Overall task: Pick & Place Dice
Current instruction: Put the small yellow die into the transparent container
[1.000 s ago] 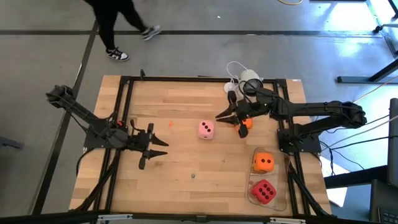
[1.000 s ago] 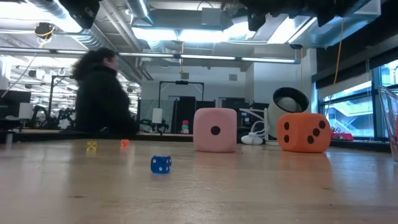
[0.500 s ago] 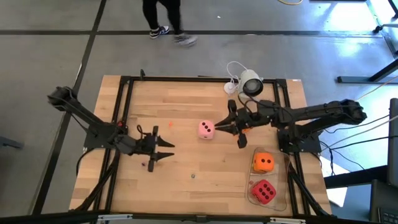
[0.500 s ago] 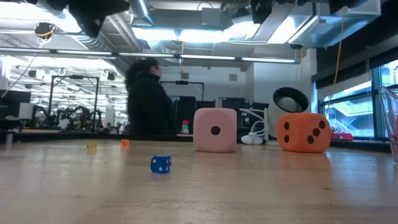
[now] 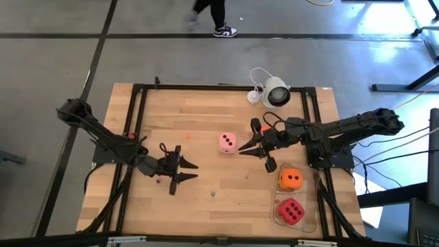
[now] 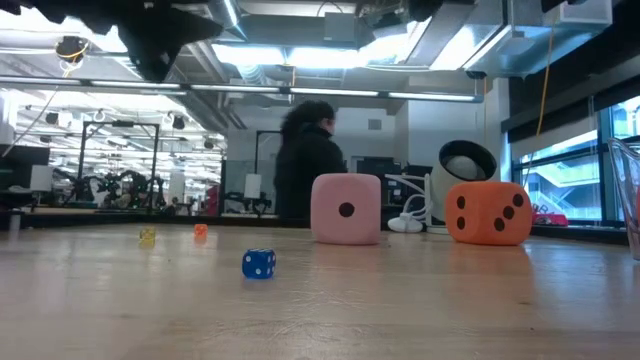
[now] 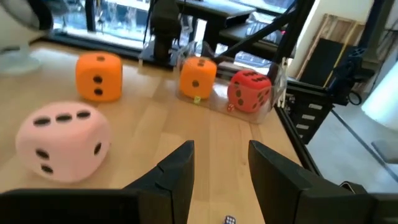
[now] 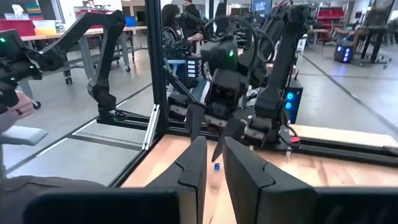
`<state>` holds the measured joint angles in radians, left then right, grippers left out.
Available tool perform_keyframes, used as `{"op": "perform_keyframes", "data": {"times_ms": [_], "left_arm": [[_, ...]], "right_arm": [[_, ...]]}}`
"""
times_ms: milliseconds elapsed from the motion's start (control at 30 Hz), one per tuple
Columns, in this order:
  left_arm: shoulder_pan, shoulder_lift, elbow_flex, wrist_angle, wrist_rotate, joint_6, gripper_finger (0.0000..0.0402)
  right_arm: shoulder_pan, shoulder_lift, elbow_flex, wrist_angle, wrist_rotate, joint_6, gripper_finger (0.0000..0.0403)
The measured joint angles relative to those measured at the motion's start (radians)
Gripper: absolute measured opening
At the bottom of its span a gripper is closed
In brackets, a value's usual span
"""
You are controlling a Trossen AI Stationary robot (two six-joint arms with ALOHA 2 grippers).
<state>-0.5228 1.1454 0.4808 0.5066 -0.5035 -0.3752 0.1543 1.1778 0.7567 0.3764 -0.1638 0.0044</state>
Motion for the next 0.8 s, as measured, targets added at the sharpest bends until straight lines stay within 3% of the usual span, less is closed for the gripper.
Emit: {"op": "perform_keyframes", "data": {"times_ms": [133,333,800], "left_arm": [[0.000,0.032,0.000,0.011,-0.003,-0.064,0.0143],[0.000,0.039,0.000,0.065,-0.001,-0.035,0.0143],[0.001,0.039,0.000,0.097,-0.026,0.063,0.0143]], "right_arm": [[0.000,0.000,0.000,0.026,0.000,-0.041,0.0055],[0.000,0.000,0.000,0.035,0.002,-0.058,0.0055],[0.000,-0.001,0.000,0.004,0.156,0.037,0.0055]]}}
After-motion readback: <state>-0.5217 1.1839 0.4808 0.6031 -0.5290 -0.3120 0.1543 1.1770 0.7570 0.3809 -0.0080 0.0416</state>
